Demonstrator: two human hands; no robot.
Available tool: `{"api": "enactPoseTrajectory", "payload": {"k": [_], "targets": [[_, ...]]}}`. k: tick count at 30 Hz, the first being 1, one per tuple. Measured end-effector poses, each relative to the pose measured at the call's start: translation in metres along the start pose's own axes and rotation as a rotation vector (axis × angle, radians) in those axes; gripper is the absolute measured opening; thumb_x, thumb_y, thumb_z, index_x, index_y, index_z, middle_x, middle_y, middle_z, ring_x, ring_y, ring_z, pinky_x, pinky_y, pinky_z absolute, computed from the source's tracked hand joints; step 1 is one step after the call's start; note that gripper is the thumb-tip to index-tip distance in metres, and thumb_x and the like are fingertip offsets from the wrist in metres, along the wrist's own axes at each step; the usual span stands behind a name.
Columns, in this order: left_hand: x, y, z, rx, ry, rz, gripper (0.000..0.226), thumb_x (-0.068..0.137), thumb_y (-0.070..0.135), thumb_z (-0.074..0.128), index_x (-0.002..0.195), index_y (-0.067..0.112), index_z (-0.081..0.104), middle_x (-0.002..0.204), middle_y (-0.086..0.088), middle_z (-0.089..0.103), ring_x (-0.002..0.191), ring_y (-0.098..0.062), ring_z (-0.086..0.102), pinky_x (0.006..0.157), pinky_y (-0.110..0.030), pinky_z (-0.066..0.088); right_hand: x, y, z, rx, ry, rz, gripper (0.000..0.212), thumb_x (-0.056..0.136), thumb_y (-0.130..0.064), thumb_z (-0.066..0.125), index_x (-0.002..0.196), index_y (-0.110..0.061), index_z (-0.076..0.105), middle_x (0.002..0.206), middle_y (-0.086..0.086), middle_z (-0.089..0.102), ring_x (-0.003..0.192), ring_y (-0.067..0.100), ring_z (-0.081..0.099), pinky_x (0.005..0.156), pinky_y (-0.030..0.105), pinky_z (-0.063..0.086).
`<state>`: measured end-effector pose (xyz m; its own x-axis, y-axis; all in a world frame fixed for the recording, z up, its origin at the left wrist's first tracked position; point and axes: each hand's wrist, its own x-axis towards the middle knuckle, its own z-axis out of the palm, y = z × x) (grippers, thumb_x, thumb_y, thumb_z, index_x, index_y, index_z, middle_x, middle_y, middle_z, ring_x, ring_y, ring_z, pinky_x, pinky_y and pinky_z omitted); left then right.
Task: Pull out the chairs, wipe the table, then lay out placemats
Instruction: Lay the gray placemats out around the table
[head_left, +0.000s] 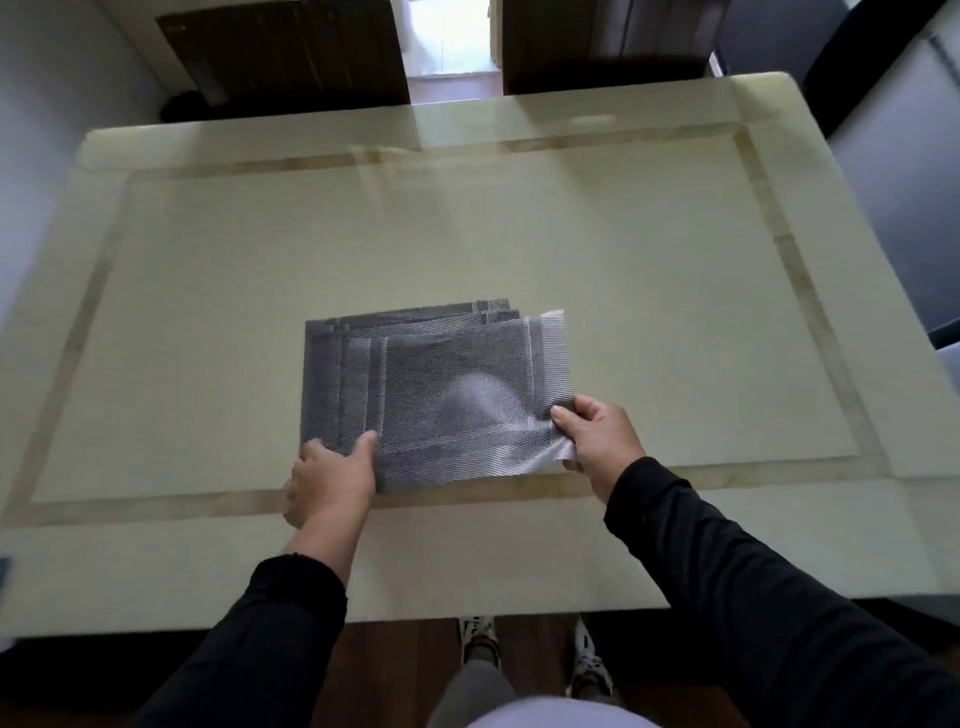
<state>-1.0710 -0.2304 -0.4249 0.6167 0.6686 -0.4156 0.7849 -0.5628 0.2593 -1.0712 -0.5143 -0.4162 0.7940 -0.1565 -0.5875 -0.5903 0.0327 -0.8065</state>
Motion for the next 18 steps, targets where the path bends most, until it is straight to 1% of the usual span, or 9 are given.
{"api": "enactPoseTrajectory", "payload": {"k": [2,4,6,8,10,12,14,16,18], "targets": [[0.001,0.0,0.003,-0.202,-0.103,-0.083,0.062,0.083,0.059,0.064,0.12,0.009,0.065,0.121,-0.015,0.066,0.109,-0.036,0.061,0.092,-0.042,0.048,-0.001,-0.001,-0.015,0.031,-0.017,0.01,0.015,0.1,-0.011,0.056,0.098,-0.017,0.07,0.08,0.0,0.064,0.061,0.009,0.053,0.042,0.018,0.042],[-0.003,0.001,0.005,-0.393,-0.19,-0.131,0.053,0.081,0.053,0.071,0.106,0.005,0.071,0.111,-0.016,0.07,0.099,-0.035,0.065,0.089,-0.043,0.053,-0.001,-0.001,-0.031,0.017,-0.017,0.01,0.013,0.099,-0.013,0.058,0.098,-0.019,0.069,0.081,-0.002,0.064,0.065,0.005,0.056,0.044,0.017,0.041],[-0.016,0.007,0.005,-0.491,-0.329,-0.118,0.037,0.084,0.041,0.074,0.103,0.01,0.071,0.103,-0.011,0.069,0.089,-0.028,0.064,0.079,-0.039,0.05,-0.003,-0.002,-0.046,0.016,-0.019,0.008,0.014,0.099,-0.013,0.058,0.097,-0.02,0.07,0.081,-0.003,0.065,0.068,0.006,0.058,0.047,0.018,0.042],[-0.027,0.014,0.01,-0.449,-0.389,-0.007,0.026,0.087,0.03,0.074,0.105,0.012,0.071,0.102,-0.008,0.069,0.089,-0.023,0.062,0.08,-0.038,0.048,-0.005,-0.005,-0.058,0.02,-0.033,-0.007,0.016,0.098,-0.01,0.059,0.094,-0.02,0.071,0.081,-0.003,0.07,0.073,0.013,0.062,0.059,0.031,0.05],[-0.035,0.021,0.016,-0.4,-0.275,0.148,0.018,0.087,0.026,0.074,0.101,0.013,0.071,0.101,-0.008,0.072,0.087,-0.023,0.063,0.077,-0.036,0.048,-0.006,-0.008,-0.069,-0.003,-0.028,-0.044,0.018,0.097,-0.006,0.059,0.092,-0.017,0.071,0.085,0.002,0.073,0.078,0.019,0.065,0.078,0.047,0.055],[-0.049,0.037,0.023,-0.386,-0.126,0.283,0.009,0.087,0.025,0.074,0.09,0.017,0.07,0.091,-0.003,0.073,0.082,-0.023,0.065,0.077,-0.036,0.051,-0.003,-0.01,-0.09,-0.093,0.009,-0.121,0.015,0.096,-0.004,0.06,0.094,-0.014,0.071,0.093,0.005,0.075,0.085,0.021,0.069,0.094,0.048,0.054],[-0.062,0.05,0.023,-0.424,-0.059,0.372,0.008,0.087,0.025,0.074,0.084,0.021,0.068,0.083,0.004,0.071,0.077,-0.018,0.065,0.074,-0.033,0.052,0.002,-0.01,-0.105,-0.224,0.042,-0.182,0.011,0.095,-0.011,0.062,0.099,-0.013,0.071,0.098,0.003,0.076,0.093,0.022,0.072,0.095,0.048,0.054],[-0.079,0.07,0.031,-0.475,-0.058,0.43,0.009,0.087,0.023,0.074,0.081,0.022,0.068,0.079,0.007,0.07,0.071,-0.012,0.063,0.07,-0.03,0.051,0.005,-0.012,-0.128,-0.325,0.091,-0.204,0.013,0.095,-0.016,0.061,0.105,-0.013,0.069,0.101,0.001,0.074,0.095,0.022,0.07,0.093,0.047,0.054],[-0.092,0.089,0.045,-0.543,-0.096,0.44,0.011,0.087,0.022,0.075,0.079,0.023,0.068,0.076,0.009,0.07,0.067,-0.009,0.061,0.068,-0.027,0.05,0.007,-0.018,-0.151,-0.409,0.149,-0.203,0.019,0.096,-0.014,0.056,0.112,-0.013,0.067,0.109,0.001,0.072,0.098,0.021,0.067,0.095,0.042,0.053]]}}
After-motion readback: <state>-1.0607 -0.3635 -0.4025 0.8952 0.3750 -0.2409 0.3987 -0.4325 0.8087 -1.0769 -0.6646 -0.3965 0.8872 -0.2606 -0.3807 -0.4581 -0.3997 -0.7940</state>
